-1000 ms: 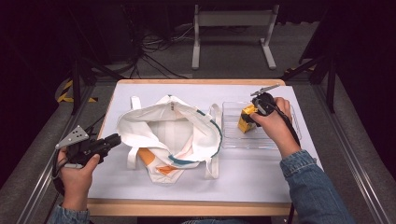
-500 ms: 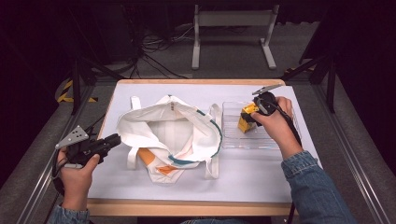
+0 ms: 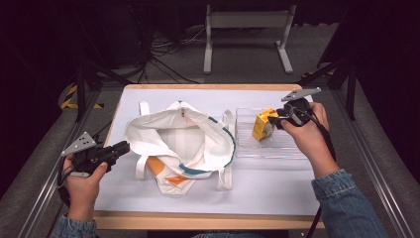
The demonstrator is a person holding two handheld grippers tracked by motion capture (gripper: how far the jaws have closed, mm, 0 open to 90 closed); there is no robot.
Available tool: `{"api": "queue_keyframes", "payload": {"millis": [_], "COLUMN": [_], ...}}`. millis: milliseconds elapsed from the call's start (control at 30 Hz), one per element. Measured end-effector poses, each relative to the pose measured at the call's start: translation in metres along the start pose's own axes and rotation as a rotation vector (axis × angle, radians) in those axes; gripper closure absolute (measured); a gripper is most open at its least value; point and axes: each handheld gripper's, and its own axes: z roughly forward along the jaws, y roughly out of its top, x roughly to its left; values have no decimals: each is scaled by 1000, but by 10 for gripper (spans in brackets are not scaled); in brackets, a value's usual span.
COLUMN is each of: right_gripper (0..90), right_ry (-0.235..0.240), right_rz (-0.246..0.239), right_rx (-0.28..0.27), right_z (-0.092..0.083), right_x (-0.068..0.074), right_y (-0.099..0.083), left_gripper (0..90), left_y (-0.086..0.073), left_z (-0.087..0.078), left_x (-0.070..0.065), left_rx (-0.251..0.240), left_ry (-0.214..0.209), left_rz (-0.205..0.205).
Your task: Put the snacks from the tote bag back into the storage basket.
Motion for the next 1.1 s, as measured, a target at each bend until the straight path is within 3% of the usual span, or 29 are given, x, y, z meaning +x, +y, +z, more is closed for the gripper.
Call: {"api": "queue_keyframes", "payload": {"millis": [67, 100, 167, 367, 567, 833, 1100], "right_gripper": [770, 876, 898, 900, 900, 899, 899], "right_ry": [27, 49, 55, 115, 169, 181, 144], "right_rz": [-9, -21, -28, -67, -96, -97, -111], "right_rx": [-1, -2, -3, 0, 10, 50, 89], "right_z": [-5, -9, -10, -7, 6, 27, 49], "right_x": [2, 4, 4, 8, 6, 6, 6], "right_y": [-3, -6, -7, -17, -30, -42, -49], "left_gripper": [788, 788, 788, 788, 788, 788, 787], "left_y": [0, 0, 0, -1, -1, -1, -2], "left_z": [1, 1, 1, 0, 0, -1, -1], "left_x": [0, 0, 0, -1, -1, -2, -1], "left_rx": [1, 3, 5, 5, 7, 6, 7], "left_ry": [-1, 0, 1, 5, 8, 8, 10], "left_rz": [-1, 4, 2, 2, 2, 1, 4]}}
